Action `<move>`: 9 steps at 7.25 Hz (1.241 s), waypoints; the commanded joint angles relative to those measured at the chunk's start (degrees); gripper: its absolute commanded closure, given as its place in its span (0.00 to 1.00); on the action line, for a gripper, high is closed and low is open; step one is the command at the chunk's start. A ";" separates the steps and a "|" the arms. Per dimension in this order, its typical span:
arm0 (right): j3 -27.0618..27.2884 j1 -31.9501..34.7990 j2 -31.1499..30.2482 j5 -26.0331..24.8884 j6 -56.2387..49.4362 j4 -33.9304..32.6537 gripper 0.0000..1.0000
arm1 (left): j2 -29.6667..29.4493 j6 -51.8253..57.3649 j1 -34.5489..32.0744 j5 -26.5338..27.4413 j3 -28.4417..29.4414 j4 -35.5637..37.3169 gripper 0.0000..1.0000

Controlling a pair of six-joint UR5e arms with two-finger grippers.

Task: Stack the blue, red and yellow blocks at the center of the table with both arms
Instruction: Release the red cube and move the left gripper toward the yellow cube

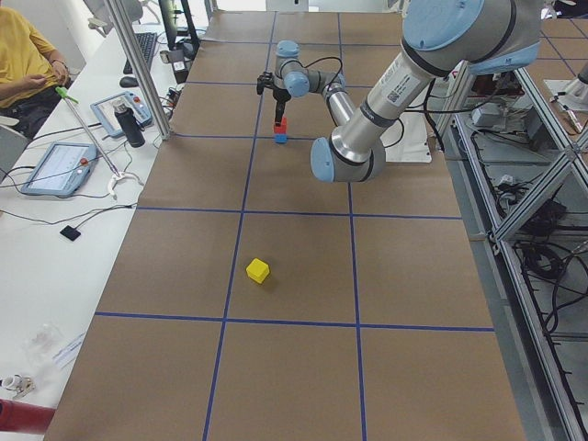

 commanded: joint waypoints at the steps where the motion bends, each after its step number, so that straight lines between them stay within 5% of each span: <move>1: 0.04 0.00 0.00 0.00 -0.14 0.03 0.01 | 8.22 9.81 -4.15 -2.41 -13.27 5.04 0.00; 4: 0.04 0.00 0.00 0.09 -0.23 0.03 0.01 | 28.86 33.50 -17.22 -12.25 -26.33 4.63 0.00; 6: 0.04 0.00 0.00 0.09 -0.31 0.03 0.01 | 40.12 49.17 -27.42 -18.67 -26.18 2.62 0.00; 9: 0.04 0.00 0.00 0.09 -0.58 0.12 0.01 | 53.68 53.72 -31.16 -18.78 -21.98 -13.94 0.00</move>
